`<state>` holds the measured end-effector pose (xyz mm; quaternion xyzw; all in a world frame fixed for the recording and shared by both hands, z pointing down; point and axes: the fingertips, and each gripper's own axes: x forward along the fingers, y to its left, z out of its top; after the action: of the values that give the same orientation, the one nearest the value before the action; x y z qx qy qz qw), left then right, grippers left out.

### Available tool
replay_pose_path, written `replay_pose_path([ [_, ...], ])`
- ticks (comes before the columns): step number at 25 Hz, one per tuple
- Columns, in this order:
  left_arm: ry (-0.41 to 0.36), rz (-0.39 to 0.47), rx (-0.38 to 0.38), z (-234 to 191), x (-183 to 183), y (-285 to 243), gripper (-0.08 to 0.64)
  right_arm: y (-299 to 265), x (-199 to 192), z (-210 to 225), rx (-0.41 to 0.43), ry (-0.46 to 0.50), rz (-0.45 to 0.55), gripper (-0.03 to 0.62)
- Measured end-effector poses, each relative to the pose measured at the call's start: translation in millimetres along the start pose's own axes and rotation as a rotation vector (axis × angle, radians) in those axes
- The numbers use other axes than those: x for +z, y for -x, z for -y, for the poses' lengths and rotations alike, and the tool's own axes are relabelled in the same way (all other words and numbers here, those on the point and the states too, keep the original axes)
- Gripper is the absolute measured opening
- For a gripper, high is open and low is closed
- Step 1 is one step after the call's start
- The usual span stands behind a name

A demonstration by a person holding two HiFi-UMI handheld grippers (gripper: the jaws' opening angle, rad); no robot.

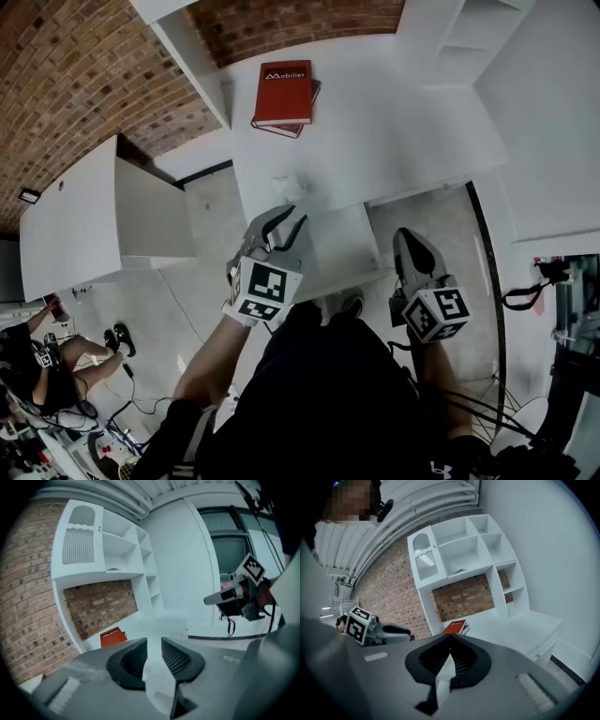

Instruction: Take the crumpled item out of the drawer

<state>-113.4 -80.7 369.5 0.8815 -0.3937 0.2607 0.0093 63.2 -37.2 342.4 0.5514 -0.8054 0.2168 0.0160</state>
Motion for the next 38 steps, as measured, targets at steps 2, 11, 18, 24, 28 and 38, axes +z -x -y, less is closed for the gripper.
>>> replay_pose_path([
  [2, 0.063, 0.058, 0.010, 3.4, 14.9, 15.9, 0.104, 1.8, 10.6, -3.1, 0.009, 0.001, 0.021, 0.003],
  [11, 0.200, 0.222, 0.071, -6.1, 50.4, 61.6, 0.104, 14.9, 64.7, -21.0, -0.001, 0.160, 0.158, 0.003],
  [18, 0.219, 0.279, 0.110, -17.9, 65.5, 70.9, 0.104, 25.4, 85.4, -31.6, -0.023, 0.282, 0.214, 0.002],
  [24, 0.235, 0.273, 0.103, -16.3, 63.0, 68.9, 0.104, 30.2, 83.3, -26.5, -0.037, 0.298, 0.222, 0.002],
  [28, 0.219, 0.270, 0.098, -14.3, 60.4, 66.8, 0.104, 31.1, 81.2, -23.2, -0.040, 0.291, 0.220, 0.002],
  [38, 0.219, 0.257, 0.111, -15.1, 60.0, 65.5, 0.104, 28.4, 80.4, -23.5, -0.022, 0.285, 0.208, 0.002],
])
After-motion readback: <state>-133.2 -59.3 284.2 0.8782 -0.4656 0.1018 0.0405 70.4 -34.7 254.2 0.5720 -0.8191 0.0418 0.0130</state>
